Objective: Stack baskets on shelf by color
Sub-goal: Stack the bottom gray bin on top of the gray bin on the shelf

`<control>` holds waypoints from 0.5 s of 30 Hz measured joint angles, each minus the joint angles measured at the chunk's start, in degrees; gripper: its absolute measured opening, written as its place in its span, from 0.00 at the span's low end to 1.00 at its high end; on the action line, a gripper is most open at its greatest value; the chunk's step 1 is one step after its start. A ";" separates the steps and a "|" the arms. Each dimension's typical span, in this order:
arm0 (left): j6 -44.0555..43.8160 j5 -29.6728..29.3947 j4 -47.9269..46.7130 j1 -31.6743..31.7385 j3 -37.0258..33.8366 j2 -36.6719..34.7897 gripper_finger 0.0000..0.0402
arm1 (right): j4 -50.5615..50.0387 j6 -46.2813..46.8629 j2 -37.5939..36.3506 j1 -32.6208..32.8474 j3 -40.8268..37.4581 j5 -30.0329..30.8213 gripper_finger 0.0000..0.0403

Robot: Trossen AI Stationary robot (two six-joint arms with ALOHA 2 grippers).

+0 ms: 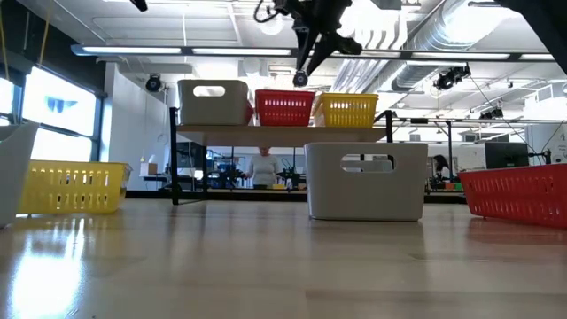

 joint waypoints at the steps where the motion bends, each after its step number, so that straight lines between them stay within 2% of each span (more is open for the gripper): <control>1: -0.45 0.26 -0.28 -0.34 0.00 0.00 0.36 | -0.70 -0.48 0.00 1.03 -0.02 0.33 0.21; 8: -4.78 2.37 -0.43 -4.10 0.00 0.00 0.36 | -6.92 -1.89 0.00 8.13 -0.02 6.21 0.21; 15: -11.30 6.19 -0.31 -11.03 0.00 0.00 0.36 | -9.80 -0.30 0.00 14.24 -0.02 10.24 0.21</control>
